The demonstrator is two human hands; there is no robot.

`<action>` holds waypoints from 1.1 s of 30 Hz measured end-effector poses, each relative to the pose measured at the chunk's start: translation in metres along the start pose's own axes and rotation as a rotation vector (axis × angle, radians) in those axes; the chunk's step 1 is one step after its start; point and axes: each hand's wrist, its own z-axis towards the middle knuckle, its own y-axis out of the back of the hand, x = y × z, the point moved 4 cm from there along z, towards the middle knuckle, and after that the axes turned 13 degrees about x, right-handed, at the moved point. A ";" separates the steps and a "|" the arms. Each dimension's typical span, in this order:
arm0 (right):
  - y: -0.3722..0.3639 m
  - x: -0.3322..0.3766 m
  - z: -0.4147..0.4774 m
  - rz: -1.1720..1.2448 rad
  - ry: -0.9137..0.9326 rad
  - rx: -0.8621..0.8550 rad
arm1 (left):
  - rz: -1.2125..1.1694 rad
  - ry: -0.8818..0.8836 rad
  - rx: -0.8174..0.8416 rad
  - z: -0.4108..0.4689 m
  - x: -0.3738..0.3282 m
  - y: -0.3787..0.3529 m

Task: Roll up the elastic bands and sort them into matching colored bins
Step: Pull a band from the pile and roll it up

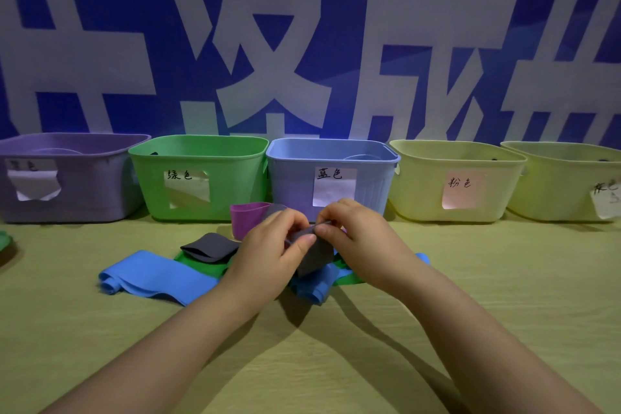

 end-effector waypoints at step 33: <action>-0.003 -0.010 0.002 0.224 -0.016 0.030 | 0.097 0.001 -0.033 -0.001 -0.004 0.003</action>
